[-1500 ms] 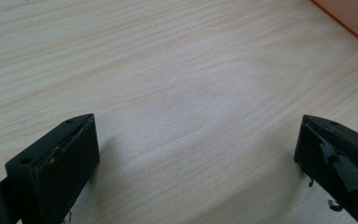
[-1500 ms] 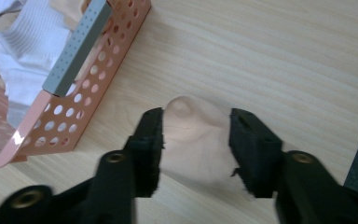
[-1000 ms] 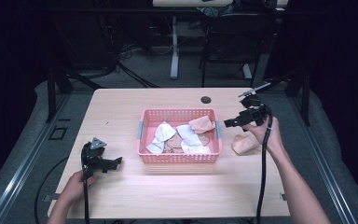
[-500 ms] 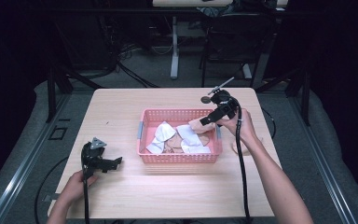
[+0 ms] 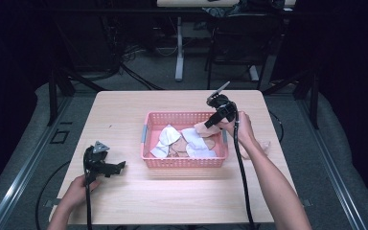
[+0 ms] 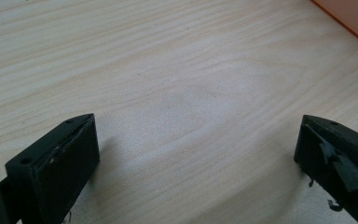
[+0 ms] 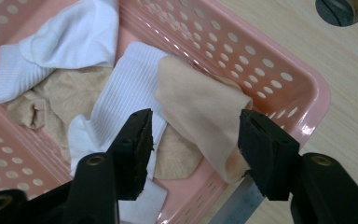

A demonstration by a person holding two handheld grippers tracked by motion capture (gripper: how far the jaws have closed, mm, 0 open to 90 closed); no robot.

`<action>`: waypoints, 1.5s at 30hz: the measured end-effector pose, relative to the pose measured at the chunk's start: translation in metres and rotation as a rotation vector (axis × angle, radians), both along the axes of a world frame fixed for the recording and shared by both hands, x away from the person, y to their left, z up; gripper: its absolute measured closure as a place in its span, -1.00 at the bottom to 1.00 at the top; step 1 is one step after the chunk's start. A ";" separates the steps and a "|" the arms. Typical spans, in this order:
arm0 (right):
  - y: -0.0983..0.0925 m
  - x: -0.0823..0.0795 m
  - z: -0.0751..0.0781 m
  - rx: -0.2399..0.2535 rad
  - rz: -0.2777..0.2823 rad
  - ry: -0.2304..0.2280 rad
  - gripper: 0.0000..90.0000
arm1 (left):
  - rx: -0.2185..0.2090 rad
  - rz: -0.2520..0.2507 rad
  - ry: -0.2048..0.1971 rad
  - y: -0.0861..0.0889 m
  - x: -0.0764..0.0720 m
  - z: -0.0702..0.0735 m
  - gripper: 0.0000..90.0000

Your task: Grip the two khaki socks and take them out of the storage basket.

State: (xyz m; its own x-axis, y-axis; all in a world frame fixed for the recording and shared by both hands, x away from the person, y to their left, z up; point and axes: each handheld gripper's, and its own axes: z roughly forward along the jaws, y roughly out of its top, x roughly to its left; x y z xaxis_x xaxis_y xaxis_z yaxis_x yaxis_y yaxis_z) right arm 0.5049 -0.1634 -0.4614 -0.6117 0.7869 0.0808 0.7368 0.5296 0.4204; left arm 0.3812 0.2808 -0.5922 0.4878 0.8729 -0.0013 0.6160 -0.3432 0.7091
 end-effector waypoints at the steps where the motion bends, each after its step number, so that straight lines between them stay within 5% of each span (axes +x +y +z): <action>1: 0.001 0.001 -0.003 0.011 -0.009 -0.010 0.04 | 0.000 0.000 0.000 0.000 0.000 0.000 -1.00; 9: 0.002 0.009 -0.011 -0.059 -0.043 0.002 0.19 | 0.000 0.001 0.000 0.000 0.000 0.000 -1.00; 15: 0.001 0.013 -0.019 -0.039 -0.074 0.004 0.21 | 0.000 0.001 0.000 0.000 0.000 0.000 -1.00; 24: 0.004 0.015 -0.025 -0.065 -0.073 0.033 0.75 | 0.000 0.000 -0.001 0.000 0.000 0.000 -1.00; 27: 0.005 0.013 -0.022 -0.057 -0.072 0.032 0.92 | 0.000 -0.001 -0.001 0.000 0.000 0.000 -1.00; 34: 0.003 0.008 -0.012 -0.041 -0.055 0.032 0.96 | -0.001 0.000 -0.001 0.000 0.000 0.000 -1.00; 45: -0.003 -0.001 0.021 0.065 -0.032 0.004 0.97 | -0.001 0.002 -0.003 0.000 0.000 0.000 -1.00</action>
